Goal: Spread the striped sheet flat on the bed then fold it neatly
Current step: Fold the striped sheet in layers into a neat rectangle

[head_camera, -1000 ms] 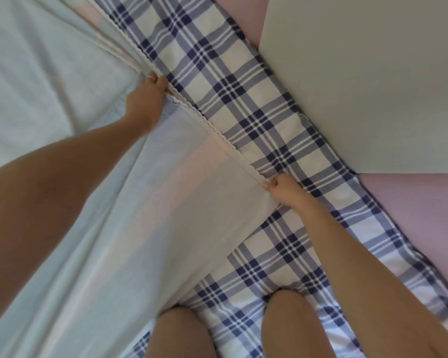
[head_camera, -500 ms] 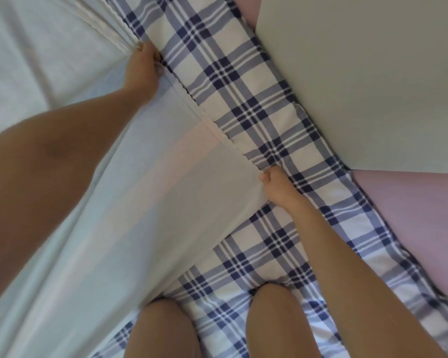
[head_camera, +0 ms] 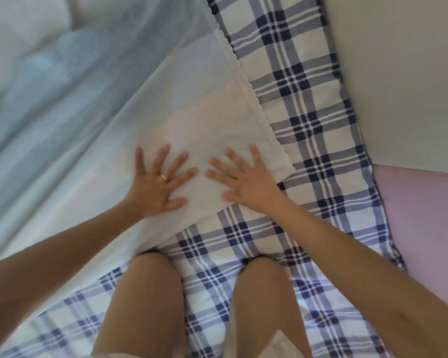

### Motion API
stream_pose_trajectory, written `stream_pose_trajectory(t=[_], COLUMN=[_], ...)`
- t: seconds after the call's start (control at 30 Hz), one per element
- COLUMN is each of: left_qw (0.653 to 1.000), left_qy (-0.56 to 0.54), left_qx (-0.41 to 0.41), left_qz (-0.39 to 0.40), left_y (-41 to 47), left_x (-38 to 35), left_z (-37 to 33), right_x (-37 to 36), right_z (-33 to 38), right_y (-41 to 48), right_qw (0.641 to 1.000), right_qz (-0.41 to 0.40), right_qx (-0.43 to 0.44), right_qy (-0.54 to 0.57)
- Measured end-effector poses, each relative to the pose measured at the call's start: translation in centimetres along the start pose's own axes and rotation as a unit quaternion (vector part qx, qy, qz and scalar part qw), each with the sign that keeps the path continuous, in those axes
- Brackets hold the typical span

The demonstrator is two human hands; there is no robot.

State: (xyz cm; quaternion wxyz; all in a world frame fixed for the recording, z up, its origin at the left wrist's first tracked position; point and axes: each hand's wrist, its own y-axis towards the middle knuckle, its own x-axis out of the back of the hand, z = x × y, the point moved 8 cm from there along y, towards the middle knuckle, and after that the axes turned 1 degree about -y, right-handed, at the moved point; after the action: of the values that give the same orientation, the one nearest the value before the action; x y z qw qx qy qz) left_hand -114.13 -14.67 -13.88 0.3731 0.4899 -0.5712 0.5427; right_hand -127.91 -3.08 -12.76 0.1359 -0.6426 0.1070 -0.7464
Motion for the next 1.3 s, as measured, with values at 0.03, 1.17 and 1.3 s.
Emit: stream_pose_trajectory(t=[0.03, 1.17, 1.3], left_qw=[0.998, 0.722, 0.707], left_qy=[0.012, -0.373, -0.381], left_qx=[0.054, 0.561, 0.566], left_qz=[-0.017, 0.157, 0.189], left_y=[0.1, -14.7, -14.3], left_x=[0.1, 1.1, 1.9], left_z=[3.5, 42.5, 42.1], right_x=[-0.1, 13.8, 13.7], right_z=[-2.1, 3.3, 3.4], right_y=[0.7, 48.8, 48.5], right_qw=[0.999, 0.964, 0.961], right_qz=[0.009, 0.207, 0.225], right_qx=[-0.032, -0.161, -0.152], right_qy=[-0.014, 0.050, 0.054])
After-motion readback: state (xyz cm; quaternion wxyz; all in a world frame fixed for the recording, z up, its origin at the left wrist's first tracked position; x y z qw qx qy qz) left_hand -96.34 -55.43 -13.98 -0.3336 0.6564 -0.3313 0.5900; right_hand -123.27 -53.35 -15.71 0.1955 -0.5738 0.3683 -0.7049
